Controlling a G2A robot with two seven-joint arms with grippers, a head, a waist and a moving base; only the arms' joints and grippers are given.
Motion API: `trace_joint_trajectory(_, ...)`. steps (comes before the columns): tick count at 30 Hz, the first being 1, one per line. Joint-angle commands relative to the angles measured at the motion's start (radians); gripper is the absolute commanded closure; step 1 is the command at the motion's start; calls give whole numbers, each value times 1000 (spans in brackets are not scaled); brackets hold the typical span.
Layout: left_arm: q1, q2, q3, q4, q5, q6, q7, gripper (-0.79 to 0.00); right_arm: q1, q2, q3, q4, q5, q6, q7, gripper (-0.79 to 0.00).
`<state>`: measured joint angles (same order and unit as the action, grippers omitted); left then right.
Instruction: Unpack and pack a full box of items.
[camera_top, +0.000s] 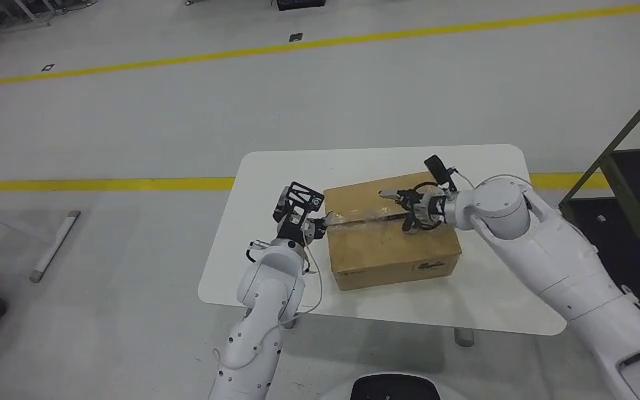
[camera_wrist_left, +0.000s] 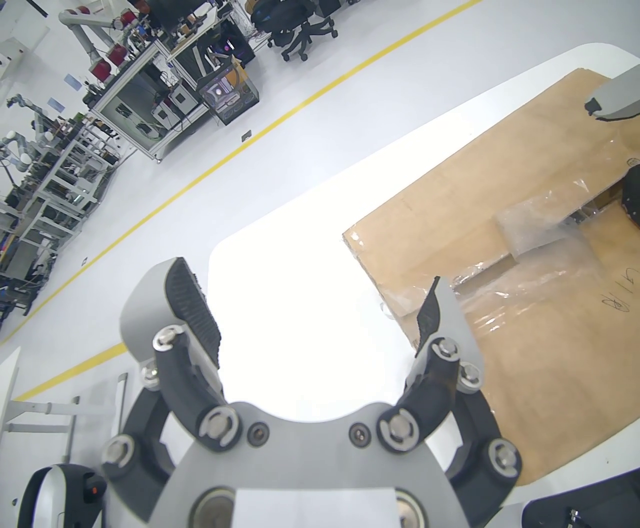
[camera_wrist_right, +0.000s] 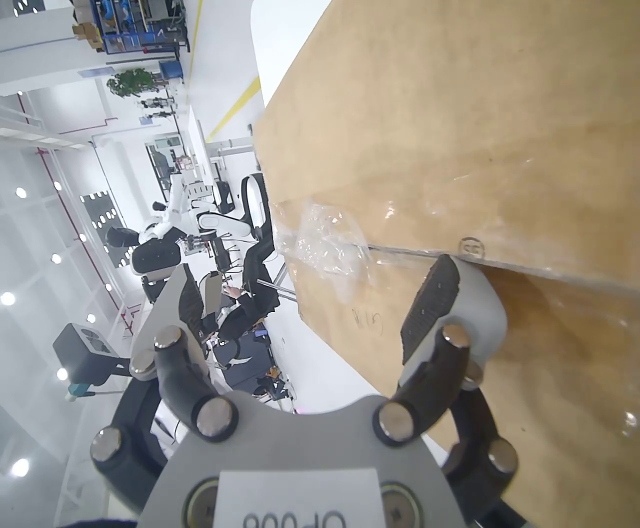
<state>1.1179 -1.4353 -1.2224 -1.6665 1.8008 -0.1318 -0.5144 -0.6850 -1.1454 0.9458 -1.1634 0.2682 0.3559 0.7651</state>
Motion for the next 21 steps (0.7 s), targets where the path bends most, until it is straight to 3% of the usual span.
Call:
trace_joint_trajectory(1, 0, 0, 1, 0, 0, 0, 0, -785, 20, -8, -22, 17, -13, -1, -4, -720)
trace_joint_trajectory(2, -1, 0, 1, 1, 0, 0, 0, -785, 29, -13, -33, 27, -17, -2, -3, -643)
trace_joint_trajectory(4, -1, 0, 1, 2, -1, -1, 1, -785, 47, -23, -55, 46, -24, -5, 2, -594)
trace_joint_trajectory(5, -2, 0, 1, 2, 0, 0, 1, -785, 55, -27, -64, 55, -30, -4, 0, -391)
trace_joint_trajectory(6, -3, 0, 0, 2, 0, 1, 2, -785, 61, -31, -69, 62, -27, -6, -1, -351)
trace_joint_trajectory(11, -4, 0, 1, 4, 0, 0, 4, -785, 81, -46, -96, 89, -43, -10, 2, -246)
trace_joint_trajectory(19, -5, 0, 2, 3, -2, -3, 4, -785, 102, -65, -123, 113, -71, 0, -17, -203)
trace_joint_trajectory(21, -5, 0, 3, 3, -3, -5, 4, -785, 103, -68, -126, 113, -75, 6, -24, -139)
